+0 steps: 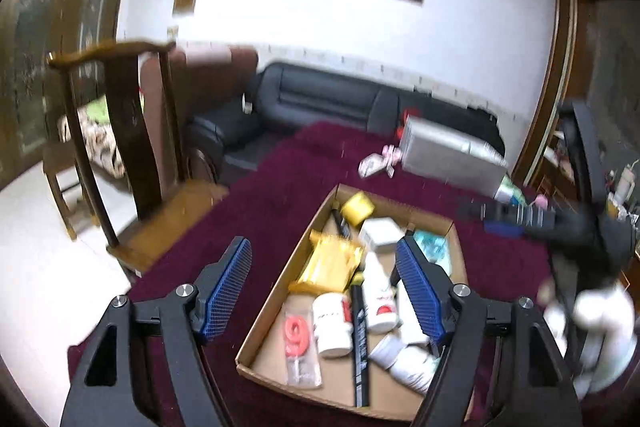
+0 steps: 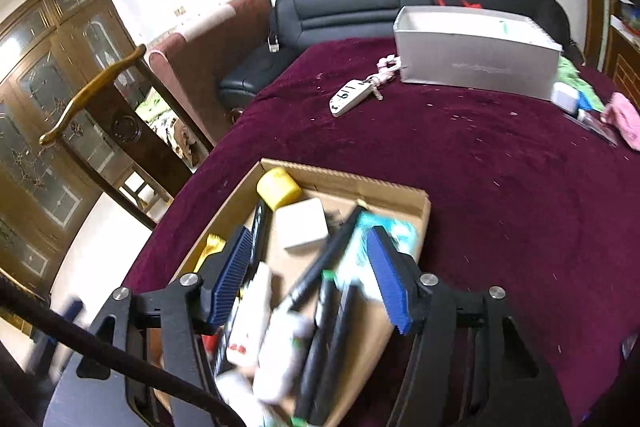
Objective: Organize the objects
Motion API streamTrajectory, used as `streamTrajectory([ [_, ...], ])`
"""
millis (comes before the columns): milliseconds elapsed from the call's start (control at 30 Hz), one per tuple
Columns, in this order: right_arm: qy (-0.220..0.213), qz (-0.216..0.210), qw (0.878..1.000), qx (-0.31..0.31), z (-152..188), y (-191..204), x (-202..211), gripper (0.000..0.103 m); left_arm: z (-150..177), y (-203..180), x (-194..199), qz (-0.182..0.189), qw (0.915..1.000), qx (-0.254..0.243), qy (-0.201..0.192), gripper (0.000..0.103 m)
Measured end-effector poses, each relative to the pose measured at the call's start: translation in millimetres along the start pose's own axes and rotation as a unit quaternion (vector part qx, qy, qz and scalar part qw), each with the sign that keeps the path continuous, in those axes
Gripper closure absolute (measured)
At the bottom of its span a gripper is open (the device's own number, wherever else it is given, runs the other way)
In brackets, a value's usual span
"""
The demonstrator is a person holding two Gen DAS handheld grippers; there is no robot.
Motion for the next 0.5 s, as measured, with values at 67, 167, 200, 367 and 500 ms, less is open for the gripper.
streamTrajectory([
  [67,-0.017,0.014,1.0,0.008,15.4,1.4,13.4,0.041,-5.5,-9.8,10.6,-0.004,0.9998,-0.01,-0.02,0.027],
  [167,-0.044,0.027,0.998,0.023,36.1,6.0,32.7,0.039,-11.5,-23.2,27.6,-0.005,0.9985,-0.022,-0.049,0.016],
  [200,-0.054,0.032,0.998,0.029,42.4,8.0,39.0,0.038,-12.8,-26.0,30.8,0.0,0.9984,-0.021,-0.052,0.014],
  [367,-0.09,0.045,0.994,0.051,61.1,13.7,62.2,0.032,-13.9,-28.3,32.6,0.07,0.9971,0.025,-0.018,0.005],
  [500,-0.116,0.074,0.987,0.077,76.0,17.7,74.8,0.026,-11.6,-29.1,36.3,0.059,0.997,0.048,-0.013,0.002],
])
Point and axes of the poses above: each gripper's, at about its wrist camera, not at the fingertips, and x roughly against the way its jaws point, y to its left, z to its underside, the point moved 1 cm from there along -x, roughly the way its jaws point, and after that the axes turned 1 degree about z, right-handed, at the moved point
